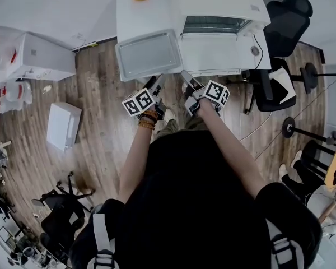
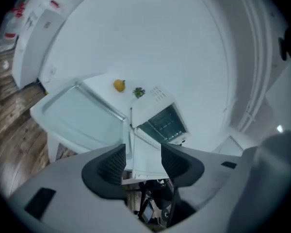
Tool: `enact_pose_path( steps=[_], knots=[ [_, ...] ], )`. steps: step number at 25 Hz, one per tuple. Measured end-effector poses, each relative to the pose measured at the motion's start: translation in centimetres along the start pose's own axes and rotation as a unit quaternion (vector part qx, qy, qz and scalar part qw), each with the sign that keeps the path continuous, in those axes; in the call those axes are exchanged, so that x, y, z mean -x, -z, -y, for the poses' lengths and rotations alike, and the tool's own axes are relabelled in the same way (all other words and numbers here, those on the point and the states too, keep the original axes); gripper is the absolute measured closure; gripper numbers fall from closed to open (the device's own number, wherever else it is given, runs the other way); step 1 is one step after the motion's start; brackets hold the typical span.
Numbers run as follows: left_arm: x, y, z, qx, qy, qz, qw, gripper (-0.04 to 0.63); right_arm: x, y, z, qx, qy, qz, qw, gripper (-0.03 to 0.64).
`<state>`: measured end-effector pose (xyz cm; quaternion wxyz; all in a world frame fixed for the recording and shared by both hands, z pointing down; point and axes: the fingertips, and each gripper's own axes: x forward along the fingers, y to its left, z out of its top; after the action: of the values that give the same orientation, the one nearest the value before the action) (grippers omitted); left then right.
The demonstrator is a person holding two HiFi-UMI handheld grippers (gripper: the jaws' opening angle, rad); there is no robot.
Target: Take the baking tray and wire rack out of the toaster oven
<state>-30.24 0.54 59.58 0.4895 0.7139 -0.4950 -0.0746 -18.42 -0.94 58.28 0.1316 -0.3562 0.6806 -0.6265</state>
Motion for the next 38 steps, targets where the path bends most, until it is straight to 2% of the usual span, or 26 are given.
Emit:
enact_pose_path(
  steps=[2,4,7,9,11,15,21,26,28,32,38],
  knots=[
    [-0.5,-1.0,3.1,-0.039,0.034,0.014,0.9986,0.378,1.6,-1.5,-1.2,0.016,-0.022,0.026,0.999,0.421],
    [-1.0,-1.6,5.3,-0.049,0.057,0.025,0.9969,0.393,3.0,-2.8,-1.5,0.024,-0.029,0.056,0.998,0.439],
    [-2.0,-1.9,7.1,-0.048,0.064,0.031,0.9963,0.424,4.6,-5.1,-0.6,0.027,-0.013,0.105,0.994,0.496],
    [-3.0,-1.9,7.7,-0.046,0.056,0.04,0.9966,0.474,5.3,-6.9,-0.1,0.034,0.004,0.131,0.991,0.531],
    [-4.1,-1.8,8.2,-0.038,0.044,0.054,0.9969,0.511,6.0,-8.4,0.2,0.045,0.01,0.141,0.989,0.542],
    [-7.4,-0.4,9.7,-0.01,0.024,0.059,0.9979,0.532,8.0,-11.6,0.9,0.047,0.005,0.151,0.987,0.546],
    [-12.0,-0.2,12.6,-0.003,0.021,0.065,0.9977,0.54,9.7,-17.1,3.0,0.02,0.005,0.18,0.983,0.554],
    [-15.8,0.1,13.5,0.01,0.004,0.063,0.9979,0.54,9.8,-21.1,4.2,0.012,0.0,0.179,0.984,0.566],
    [-17.3,0.1,13.8,0.026,0.0,0.068,0.9974,0.54,9.5,-22.6,4.6,0.011,-0.001,0.174,0.985,0.566],
    [-20.2,-0.3,14.0,0.084,-0.003,0.087,0.9927,0.54,9.0,-25.5,5.8,0.007,0.001,0.161,0.987,0.566],
    [-23.6,-0.6,13.5,0.108,-0.02,0.103,0.9886,0.54,7.8,-29.7,8.1,-0.004,0.014,0.159,0.987,0.566]
  ],
)
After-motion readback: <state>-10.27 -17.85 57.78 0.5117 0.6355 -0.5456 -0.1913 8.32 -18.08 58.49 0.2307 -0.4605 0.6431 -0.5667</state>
